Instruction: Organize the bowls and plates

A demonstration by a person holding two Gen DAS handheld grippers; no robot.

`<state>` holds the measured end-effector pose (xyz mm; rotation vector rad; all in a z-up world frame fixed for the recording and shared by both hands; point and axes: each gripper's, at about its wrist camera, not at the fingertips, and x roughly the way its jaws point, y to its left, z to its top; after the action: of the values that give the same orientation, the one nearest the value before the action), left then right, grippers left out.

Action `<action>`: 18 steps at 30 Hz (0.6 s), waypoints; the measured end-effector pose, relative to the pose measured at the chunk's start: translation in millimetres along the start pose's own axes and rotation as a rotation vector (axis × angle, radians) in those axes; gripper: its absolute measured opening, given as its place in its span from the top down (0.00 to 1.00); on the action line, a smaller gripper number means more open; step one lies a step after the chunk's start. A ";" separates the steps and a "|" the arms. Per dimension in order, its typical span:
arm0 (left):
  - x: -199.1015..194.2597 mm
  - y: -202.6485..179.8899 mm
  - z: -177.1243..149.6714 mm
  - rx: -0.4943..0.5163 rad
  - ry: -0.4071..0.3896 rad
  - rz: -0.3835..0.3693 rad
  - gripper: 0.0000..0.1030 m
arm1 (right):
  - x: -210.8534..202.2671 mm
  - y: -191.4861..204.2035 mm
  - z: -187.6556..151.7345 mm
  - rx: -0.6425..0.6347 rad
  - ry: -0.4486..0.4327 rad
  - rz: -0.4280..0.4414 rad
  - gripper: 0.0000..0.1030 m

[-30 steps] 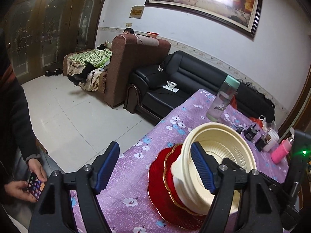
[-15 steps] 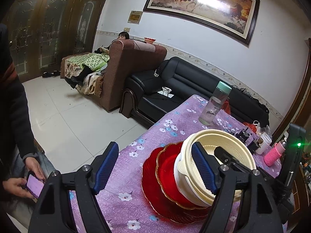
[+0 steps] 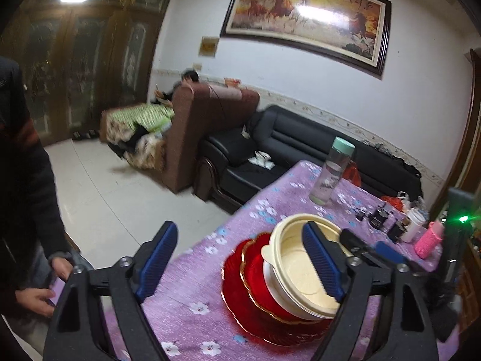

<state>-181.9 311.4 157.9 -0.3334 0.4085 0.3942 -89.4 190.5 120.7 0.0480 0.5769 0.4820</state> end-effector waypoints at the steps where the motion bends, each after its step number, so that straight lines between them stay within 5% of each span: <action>1: -5.8 -3.7 -1.7 0.013 -0.036 0.030 0.10 | -9.7 -3.2 0.1 0.007 -0.026 -0.007 0.13; 4: -21.6 -12.9 -7.5 0.033 -0.132 0.088 0.00 | -34.4 -12.3 -3.6 0.033 -0.084 -0.026 0.12; 8: -29.7 -25.3 -15.7 0.058 -0.173 0.086 0.00 | -65.6 -27.5 -19.7 0.058 -0.134 -0.054 0.10; 18: -20.5 -65.5 -57.6 0.122 -0.012 0.060 0.00 | -100.7 -55.4 -64.2 0.067 -0.118 -0.136 0.09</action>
<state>-189.1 225.9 132.3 -0.1999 0.4298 0.4274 -173.8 90.2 108.6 0.0997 0.4772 0.3254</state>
